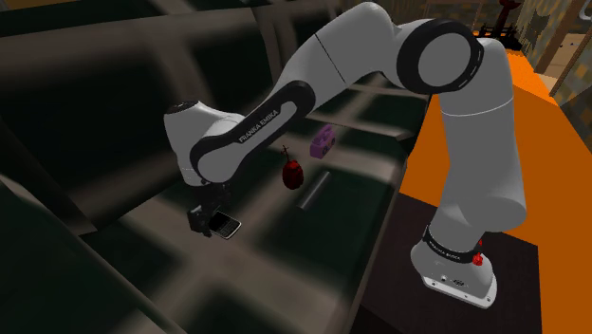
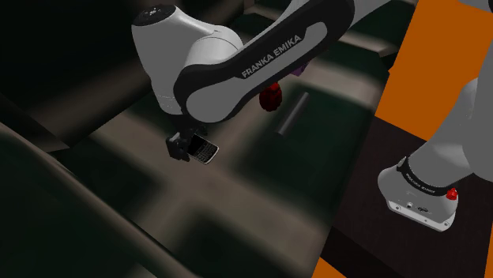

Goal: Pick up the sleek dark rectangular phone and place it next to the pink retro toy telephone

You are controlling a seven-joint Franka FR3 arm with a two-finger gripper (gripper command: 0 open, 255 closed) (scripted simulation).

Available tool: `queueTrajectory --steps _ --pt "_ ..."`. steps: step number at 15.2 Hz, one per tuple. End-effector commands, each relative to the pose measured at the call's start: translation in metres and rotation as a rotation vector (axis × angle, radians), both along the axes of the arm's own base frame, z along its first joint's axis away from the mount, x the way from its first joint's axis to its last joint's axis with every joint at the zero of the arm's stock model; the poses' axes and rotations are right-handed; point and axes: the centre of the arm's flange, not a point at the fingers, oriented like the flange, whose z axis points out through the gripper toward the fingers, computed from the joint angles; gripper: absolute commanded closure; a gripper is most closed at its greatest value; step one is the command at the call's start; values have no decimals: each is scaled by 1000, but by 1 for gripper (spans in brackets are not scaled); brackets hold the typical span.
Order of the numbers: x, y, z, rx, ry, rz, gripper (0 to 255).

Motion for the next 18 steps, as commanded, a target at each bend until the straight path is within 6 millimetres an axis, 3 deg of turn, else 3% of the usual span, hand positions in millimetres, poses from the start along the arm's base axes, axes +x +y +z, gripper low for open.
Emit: queueTrajectory --steps 1,6,7,16,18 --pt "1 -1 -2 0 0 0 0" --pt "1 -1 -1 0 0 0 0" --pt "1 -1 -1 0 0 0 255" --pt "1 -1 -2 0 0 0 255" --pt "1 -1 9 0 0 0 255"
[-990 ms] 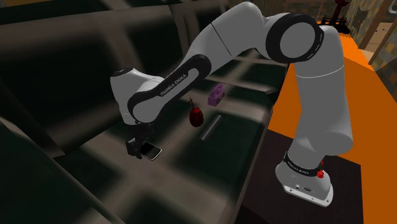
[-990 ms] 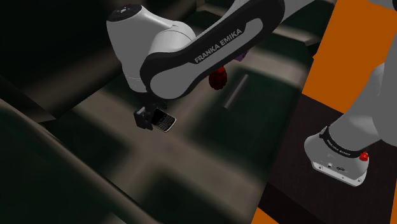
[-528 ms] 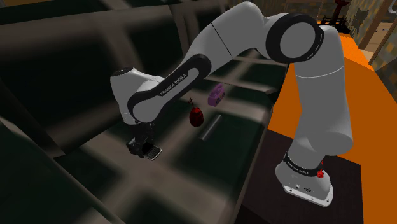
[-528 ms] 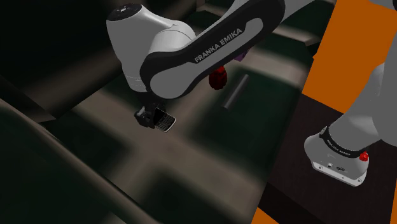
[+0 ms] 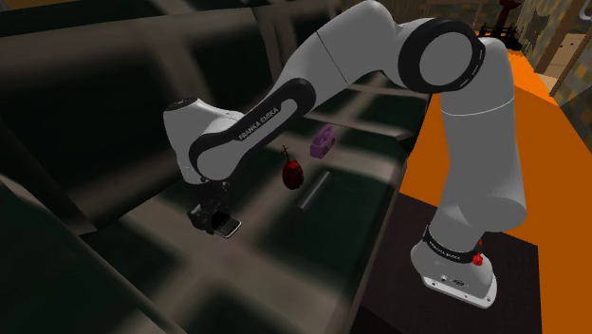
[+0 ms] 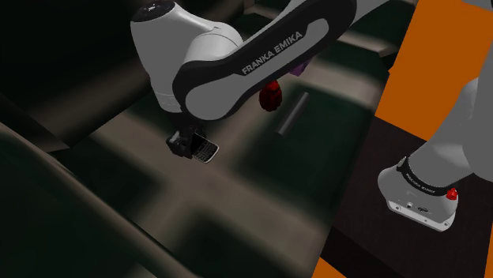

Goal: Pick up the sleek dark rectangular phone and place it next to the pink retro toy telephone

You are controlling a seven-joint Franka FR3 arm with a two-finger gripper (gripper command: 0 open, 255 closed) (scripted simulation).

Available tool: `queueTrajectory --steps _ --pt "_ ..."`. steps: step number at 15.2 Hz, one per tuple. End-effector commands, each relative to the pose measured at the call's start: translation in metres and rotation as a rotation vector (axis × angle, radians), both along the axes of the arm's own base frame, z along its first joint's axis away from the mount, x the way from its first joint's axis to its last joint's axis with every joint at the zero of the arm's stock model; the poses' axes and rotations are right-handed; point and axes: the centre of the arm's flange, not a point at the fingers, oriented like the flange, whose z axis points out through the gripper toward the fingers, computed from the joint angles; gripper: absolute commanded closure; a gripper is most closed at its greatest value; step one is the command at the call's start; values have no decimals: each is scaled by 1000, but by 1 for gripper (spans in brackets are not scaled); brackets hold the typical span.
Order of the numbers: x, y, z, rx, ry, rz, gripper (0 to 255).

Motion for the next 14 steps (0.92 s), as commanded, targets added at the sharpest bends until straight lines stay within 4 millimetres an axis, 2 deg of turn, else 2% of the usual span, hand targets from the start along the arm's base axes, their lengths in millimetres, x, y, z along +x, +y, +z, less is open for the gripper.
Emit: queueTrajectory --steps 1,14 --pt "0 0 9 0 0 0 255" --pt "0 0 78 0 0 0 255"
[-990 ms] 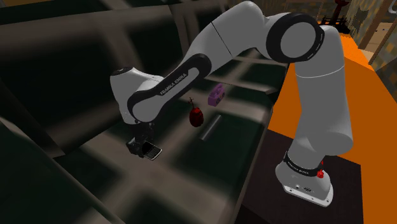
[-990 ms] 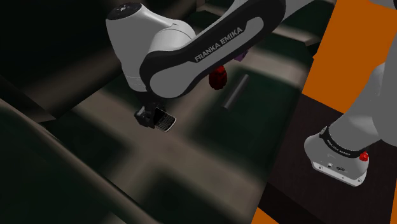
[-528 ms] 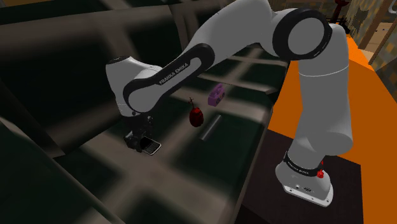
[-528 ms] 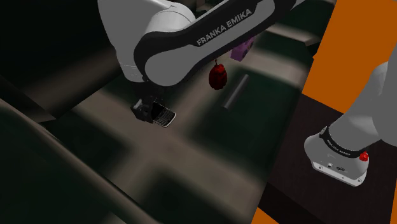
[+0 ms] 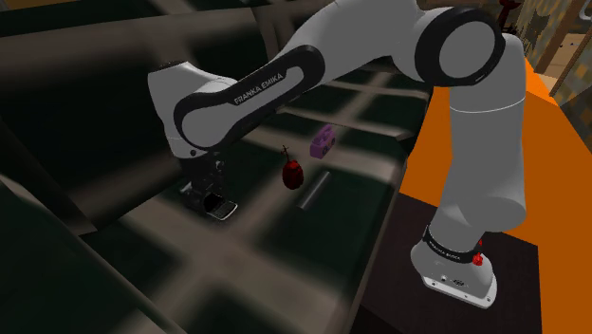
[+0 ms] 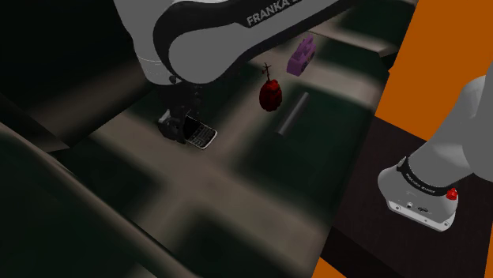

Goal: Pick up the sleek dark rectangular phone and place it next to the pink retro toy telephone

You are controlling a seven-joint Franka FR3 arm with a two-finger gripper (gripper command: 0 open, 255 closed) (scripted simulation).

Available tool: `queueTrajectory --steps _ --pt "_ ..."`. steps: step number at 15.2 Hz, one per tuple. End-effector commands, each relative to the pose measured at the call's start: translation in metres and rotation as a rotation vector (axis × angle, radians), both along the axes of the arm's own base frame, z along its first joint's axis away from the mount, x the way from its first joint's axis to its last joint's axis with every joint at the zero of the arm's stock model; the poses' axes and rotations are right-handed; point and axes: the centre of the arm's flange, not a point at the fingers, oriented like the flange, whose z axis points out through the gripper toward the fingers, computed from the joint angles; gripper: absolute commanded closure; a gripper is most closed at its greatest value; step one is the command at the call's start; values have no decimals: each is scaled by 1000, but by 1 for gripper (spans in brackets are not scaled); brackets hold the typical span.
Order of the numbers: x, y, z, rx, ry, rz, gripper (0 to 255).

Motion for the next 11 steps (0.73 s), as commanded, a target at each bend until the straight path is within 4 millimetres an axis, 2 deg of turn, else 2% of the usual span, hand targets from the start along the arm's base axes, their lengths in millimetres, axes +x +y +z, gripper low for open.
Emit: queueTrajectory --steps 1,11 --pt "0 0 10 0 0 0 255" --pt "0 0 63 0 0 0 255"
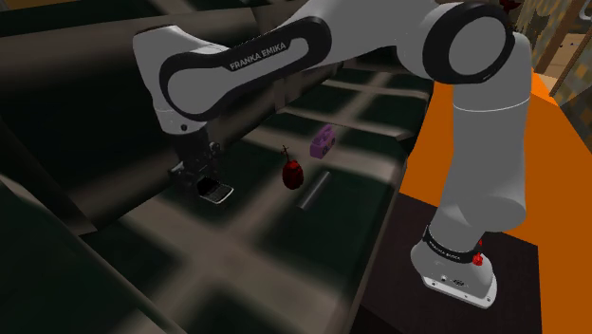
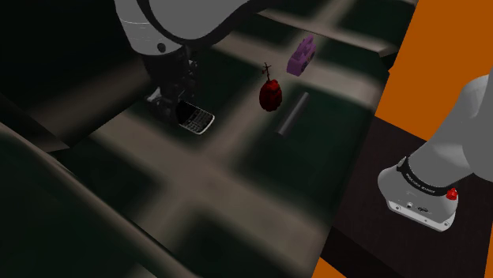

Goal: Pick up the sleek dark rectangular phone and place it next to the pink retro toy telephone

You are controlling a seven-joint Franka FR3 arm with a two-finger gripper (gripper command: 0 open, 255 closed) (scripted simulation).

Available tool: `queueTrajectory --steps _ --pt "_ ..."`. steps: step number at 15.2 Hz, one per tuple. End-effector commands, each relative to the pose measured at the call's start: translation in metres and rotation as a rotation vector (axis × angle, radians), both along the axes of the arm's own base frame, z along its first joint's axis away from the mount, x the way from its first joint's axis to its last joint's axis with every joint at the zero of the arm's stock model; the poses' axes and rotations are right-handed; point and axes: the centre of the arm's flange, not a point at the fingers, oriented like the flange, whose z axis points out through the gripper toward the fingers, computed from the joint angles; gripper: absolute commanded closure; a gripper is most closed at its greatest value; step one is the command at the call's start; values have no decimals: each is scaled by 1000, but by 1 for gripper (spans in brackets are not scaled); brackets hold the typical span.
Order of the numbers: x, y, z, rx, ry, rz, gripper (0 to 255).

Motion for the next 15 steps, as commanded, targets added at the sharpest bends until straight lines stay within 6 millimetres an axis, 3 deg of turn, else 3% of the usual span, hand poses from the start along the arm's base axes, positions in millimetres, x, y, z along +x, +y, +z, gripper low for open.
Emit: queueTrajectory --steps 1,5,15 --pt "0 0 11 0 0 0 255" --pt "0 0 32 0 0 0 255" --pt "-40 -126 32 0 0 0 255"
